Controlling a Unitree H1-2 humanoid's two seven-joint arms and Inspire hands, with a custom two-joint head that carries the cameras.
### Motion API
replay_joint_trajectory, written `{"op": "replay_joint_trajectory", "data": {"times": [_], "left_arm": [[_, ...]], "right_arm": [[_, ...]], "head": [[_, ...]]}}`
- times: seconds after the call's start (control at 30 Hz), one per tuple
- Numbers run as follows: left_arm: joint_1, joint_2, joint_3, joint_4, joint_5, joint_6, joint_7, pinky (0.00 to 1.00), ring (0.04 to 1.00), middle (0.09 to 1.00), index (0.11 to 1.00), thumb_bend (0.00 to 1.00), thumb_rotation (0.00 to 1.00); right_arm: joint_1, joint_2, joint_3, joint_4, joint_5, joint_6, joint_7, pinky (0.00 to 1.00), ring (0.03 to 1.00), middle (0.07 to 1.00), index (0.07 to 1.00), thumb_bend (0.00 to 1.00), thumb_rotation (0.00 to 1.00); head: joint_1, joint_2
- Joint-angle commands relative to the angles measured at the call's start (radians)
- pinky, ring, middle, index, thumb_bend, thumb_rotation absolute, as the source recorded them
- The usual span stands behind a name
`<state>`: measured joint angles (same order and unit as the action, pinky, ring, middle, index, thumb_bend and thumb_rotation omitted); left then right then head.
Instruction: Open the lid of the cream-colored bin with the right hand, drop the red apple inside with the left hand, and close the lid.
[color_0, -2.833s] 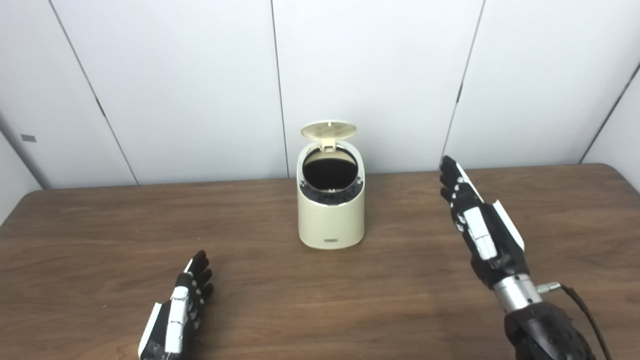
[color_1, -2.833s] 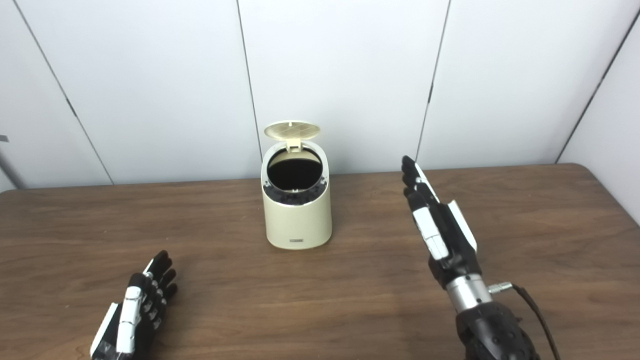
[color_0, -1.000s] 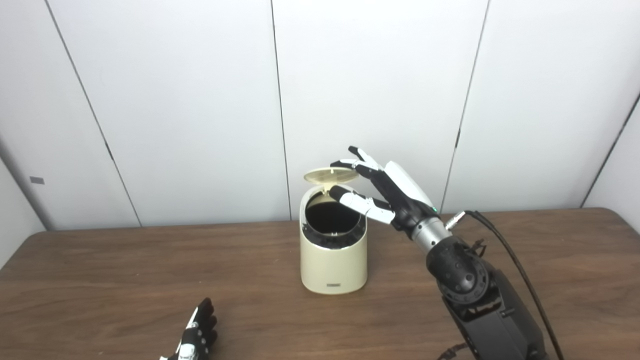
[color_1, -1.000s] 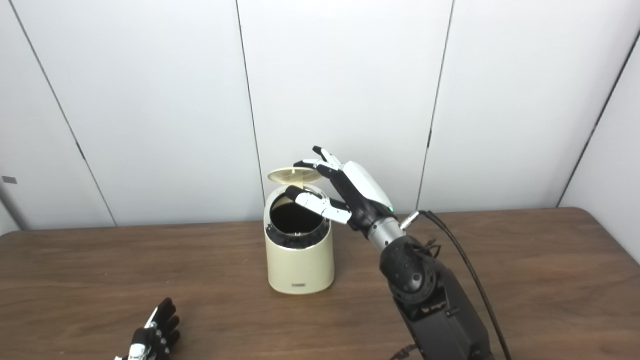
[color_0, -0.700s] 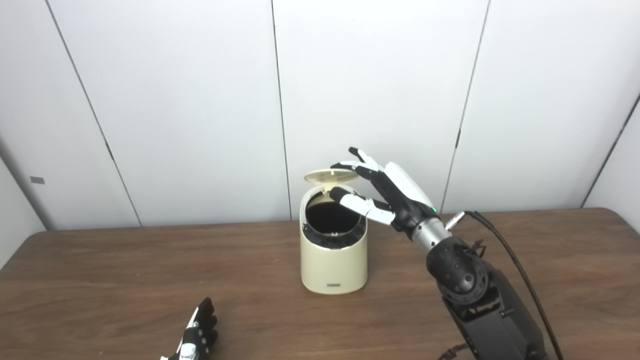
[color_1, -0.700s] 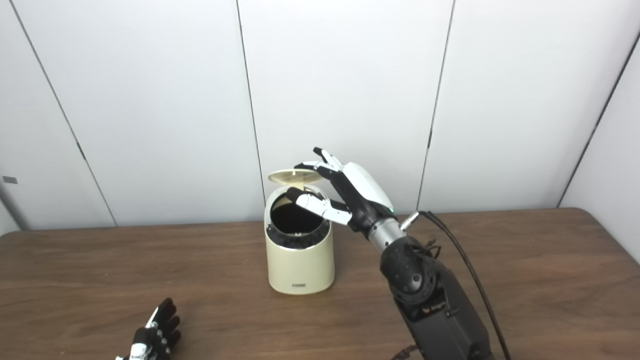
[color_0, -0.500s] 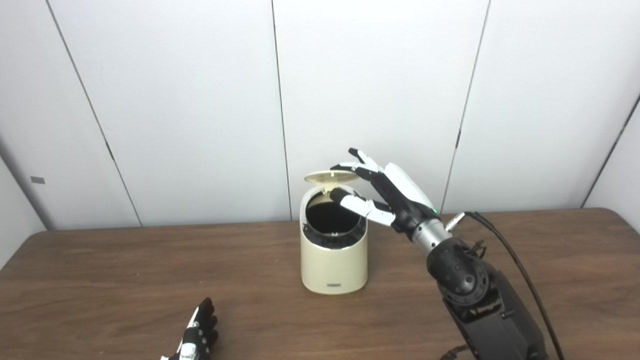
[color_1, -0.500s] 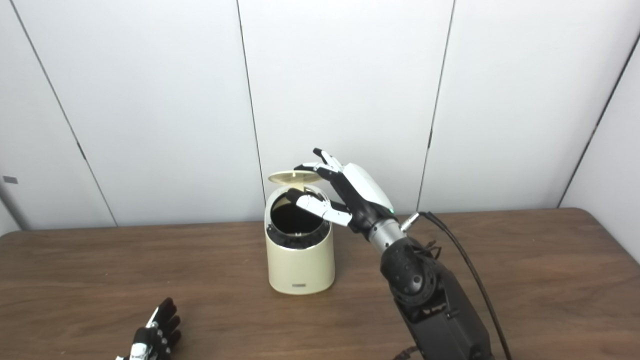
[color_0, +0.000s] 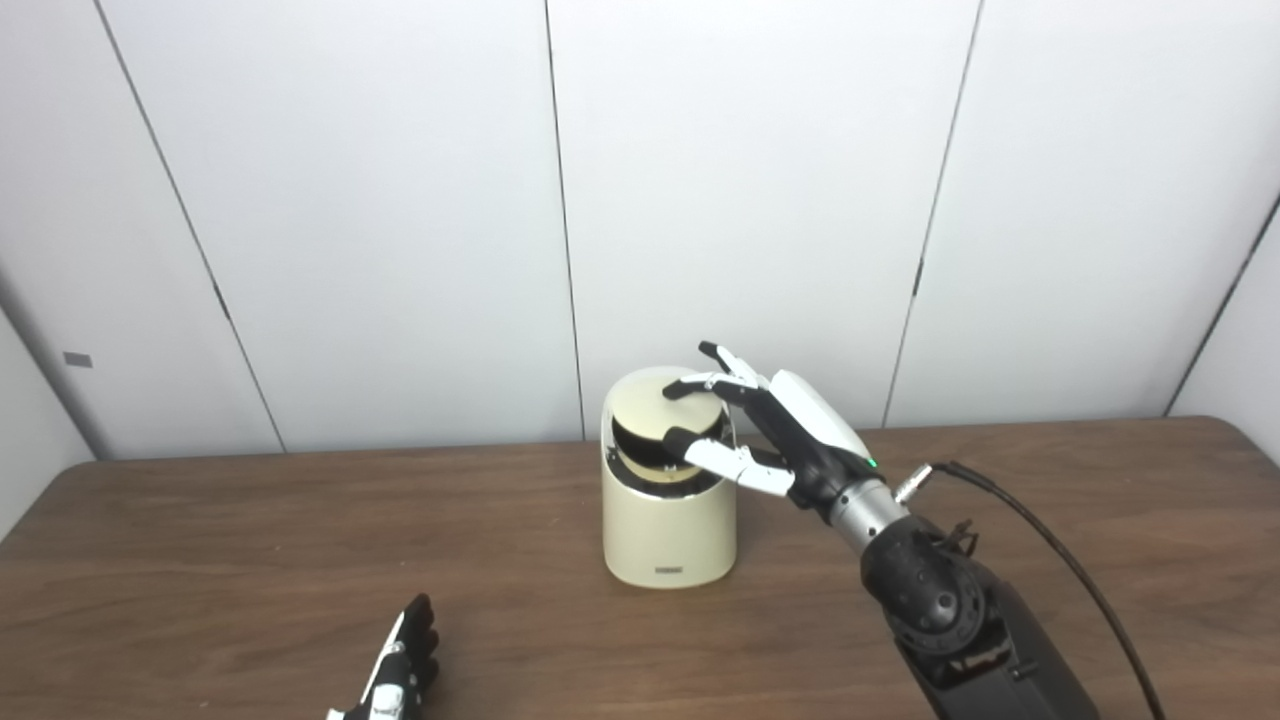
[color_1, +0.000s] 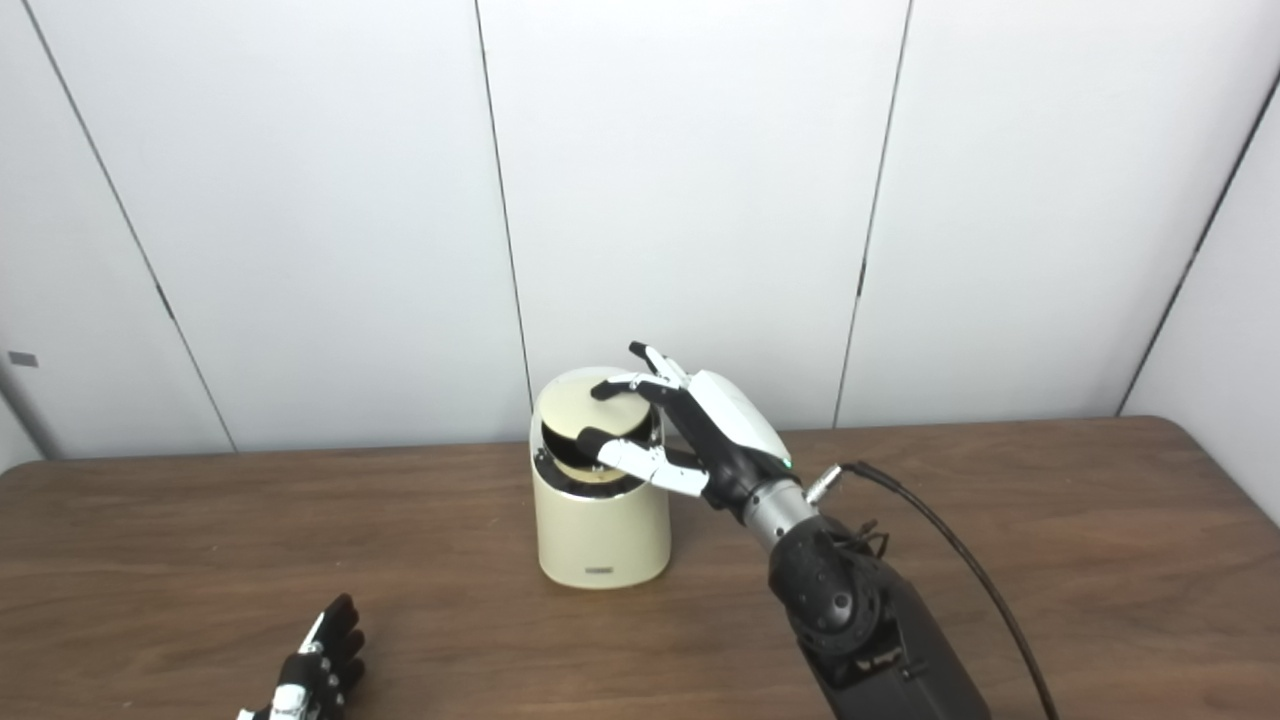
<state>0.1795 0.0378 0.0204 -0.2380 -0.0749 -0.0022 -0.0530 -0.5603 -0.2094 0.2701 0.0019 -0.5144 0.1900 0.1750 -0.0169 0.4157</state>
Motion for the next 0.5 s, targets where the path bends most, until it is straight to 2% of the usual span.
{"op": "replay_joint_trajectory", "data": {"times": [0.0, 0.37, 0.47], "left_arm": [[-0.008, 0.005, -0.013, 0.012, 0.011, -0.015, -0.009, 1.0, 1.0, 1.0, 1.0, 0.55, 1.0], [-0.007, 0.003, -0.026, 0.012, 0.016, -0.02, -0.009, 1.0, 1.0, 1.0, 1.0, 0.55, 1.0], [-0.004, 0.001, -0.028, 0.008, 0.014, -0.019, -0.007, 1.0, 1.0, 1.0, 1.0, 0.56, 1.0]], "right_arm": [[-0.036, -0.005, 0.0, -0.016, -0.006, -0.028, -0.002, 1.0, 1.0, 1.0, 0.77, 0.56, 0.92], [-0.009, -0.015, 0.019, -0.02, -0.027, -0.044, -0.006, 1.0, 1.0, 1.0, 0.757, 0.58, 0.93], [-0.002, -0.015, 0.019, -0.028, -0.03, -0.045, -0.005, 1.0, 1.0, 1.0, 0.752, 0.57, 0.94]], "head": [[0.0, 0.002], [0.006, 0.014], [0.006, 0.029]]}}
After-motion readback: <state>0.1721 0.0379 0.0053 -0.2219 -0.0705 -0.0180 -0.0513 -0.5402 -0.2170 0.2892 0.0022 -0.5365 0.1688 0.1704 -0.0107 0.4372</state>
